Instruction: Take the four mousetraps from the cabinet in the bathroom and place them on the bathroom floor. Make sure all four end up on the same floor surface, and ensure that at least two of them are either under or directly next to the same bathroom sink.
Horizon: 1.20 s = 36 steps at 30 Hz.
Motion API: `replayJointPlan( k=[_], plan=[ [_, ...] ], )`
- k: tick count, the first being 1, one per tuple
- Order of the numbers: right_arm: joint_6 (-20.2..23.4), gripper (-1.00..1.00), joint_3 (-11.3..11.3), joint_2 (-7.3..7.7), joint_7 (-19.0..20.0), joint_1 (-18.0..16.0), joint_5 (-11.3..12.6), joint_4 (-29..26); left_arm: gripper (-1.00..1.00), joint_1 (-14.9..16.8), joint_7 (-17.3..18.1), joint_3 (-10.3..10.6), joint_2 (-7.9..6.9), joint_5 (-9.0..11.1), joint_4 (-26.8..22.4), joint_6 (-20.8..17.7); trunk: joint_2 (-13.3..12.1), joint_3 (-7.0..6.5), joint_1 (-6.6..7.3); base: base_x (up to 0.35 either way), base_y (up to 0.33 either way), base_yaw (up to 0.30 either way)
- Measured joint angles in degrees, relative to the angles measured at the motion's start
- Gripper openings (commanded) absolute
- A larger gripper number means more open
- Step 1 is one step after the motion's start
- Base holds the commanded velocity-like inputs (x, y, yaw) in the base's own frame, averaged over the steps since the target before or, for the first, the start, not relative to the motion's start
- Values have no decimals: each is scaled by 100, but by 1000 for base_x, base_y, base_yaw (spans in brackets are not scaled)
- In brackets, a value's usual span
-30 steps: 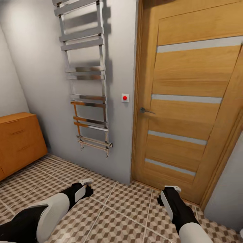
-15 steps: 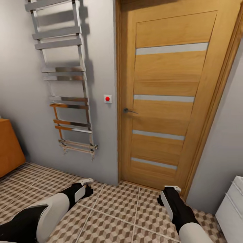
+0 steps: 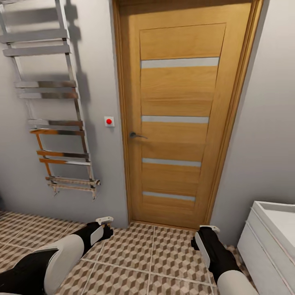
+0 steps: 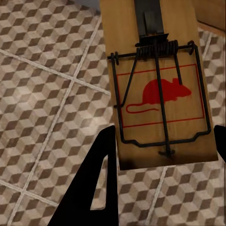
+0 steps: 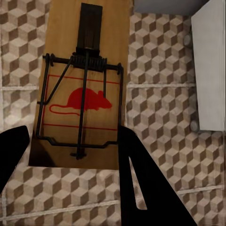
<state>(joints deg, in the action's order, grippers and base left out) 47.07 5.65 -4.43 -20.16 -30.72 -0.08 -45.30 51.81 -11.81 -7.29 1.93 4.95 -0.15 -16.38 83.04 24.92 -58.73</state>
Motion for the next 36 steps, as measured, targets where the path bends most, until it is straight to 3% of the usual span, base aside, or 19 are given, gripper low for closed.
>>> replayJointPlan(
  k=[14,29,36],
  plan=[
    [4,-100,0,0,-5,0,-1,0,-100,0,0,0,7,0,1,0,0,-10,0,0,0,-103],
    [19,-100,0,-2,2,0,9,0,-100,0,0,0,8,0,3,0,0,15,0,0,0,-258],
    [10,-100,0,-6,3,0,19,7,-100,0,-1,0,8,0,4,-6,0,18,-2,-106,0,-82]
  ],
)
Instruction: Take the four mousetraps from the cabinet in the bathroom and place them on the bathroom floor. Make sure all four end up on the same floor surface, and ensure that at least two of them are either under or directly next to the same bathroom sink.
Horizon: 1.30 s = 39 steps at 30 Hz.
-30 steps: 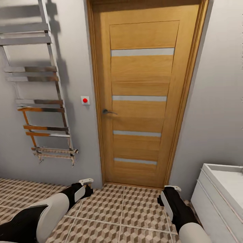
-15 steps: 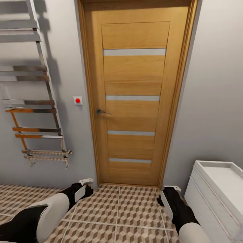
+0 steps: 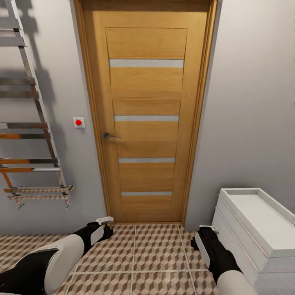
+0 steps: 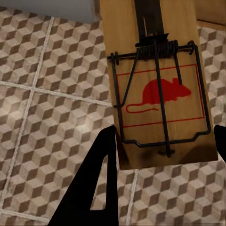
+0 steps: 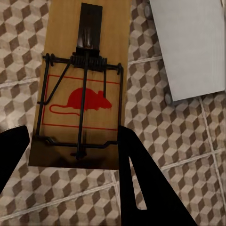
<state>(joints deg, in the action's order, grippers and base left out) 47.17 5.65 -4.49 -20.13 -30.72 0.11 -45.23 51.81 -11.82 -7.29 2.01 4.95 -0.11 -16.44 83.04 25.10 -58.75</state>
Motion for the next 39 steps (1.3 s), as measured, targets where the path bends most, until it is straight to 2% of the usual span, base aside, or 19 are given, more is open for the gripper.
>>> replayJointPlan(
  k=[17,39],
  plan=[
    [6,-100,0,3,-1,0,-1,2,-100,0,-7,1,-1,0,-2,-56,0,0,1,-300,0,-28],
    [29,-100,0,6,7,0,5,3,-100,0,-7,0,-9,0,-4,-56,0,0,2,-11,0,-285]
  ],
)
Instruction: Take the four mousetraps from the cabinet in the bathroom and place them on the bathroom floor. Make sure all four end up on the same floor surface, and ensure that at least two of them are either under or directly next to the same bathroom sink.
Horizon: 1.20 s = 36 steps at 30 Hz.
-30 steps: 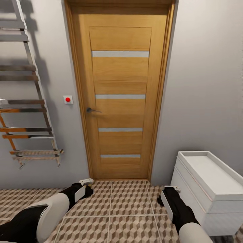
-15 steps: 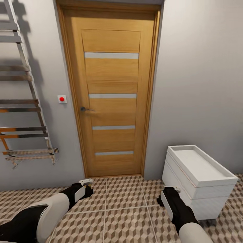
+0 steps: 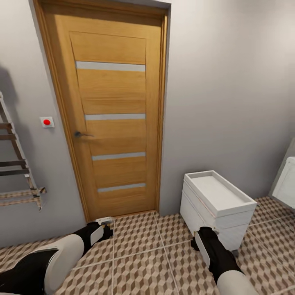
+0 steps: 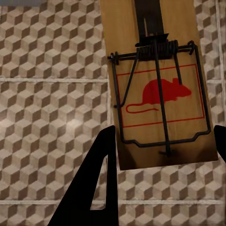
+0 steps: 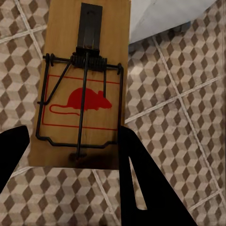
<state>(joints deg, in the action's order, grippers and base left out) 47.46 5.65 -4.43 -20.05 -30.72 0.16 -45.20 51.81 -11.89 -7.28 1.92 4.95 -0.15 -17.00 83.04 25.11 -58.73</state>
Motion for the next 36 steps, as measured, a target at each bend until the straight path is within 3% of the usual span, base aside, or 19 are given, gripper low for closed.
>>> replayJointPlan(
  k=[36],
  plan=[
    [-30,-100,31,8,-1,0,-7,5,-100,0,0,0,-2,0,0,1,0,0,0,0,0,-298]
  ],
)
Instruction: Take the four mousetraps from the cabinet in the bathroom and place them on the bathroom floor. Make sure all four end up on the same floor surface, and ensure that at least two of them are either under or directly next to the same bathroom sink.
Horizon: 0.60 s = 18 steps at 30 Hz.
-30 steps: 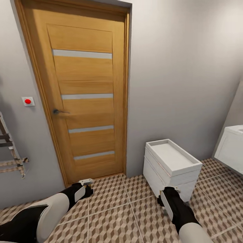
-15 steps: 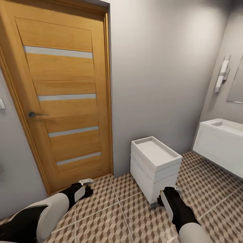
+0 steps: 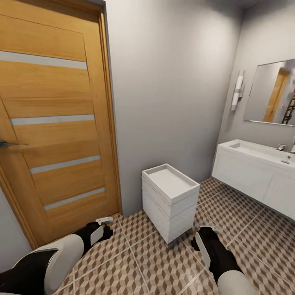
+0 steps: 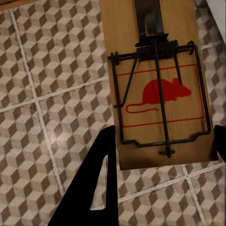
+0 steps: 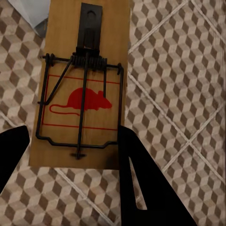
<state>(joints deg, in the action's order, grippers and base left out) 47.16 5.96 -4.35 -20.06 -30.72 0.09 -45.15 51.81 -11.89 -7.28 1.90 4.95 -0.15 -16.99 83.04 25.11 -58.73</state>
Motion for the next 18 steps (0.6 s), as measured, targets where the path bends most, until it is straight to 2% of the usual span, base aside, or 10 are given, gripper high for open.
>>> replayJointPlan(
  k=[18],
  plan=[
    [0,-100,5,0,-6,0,0,2,-100,0,0,0,-1,-6,1,-9,0,0,0,0,0,-297]
  ],
)
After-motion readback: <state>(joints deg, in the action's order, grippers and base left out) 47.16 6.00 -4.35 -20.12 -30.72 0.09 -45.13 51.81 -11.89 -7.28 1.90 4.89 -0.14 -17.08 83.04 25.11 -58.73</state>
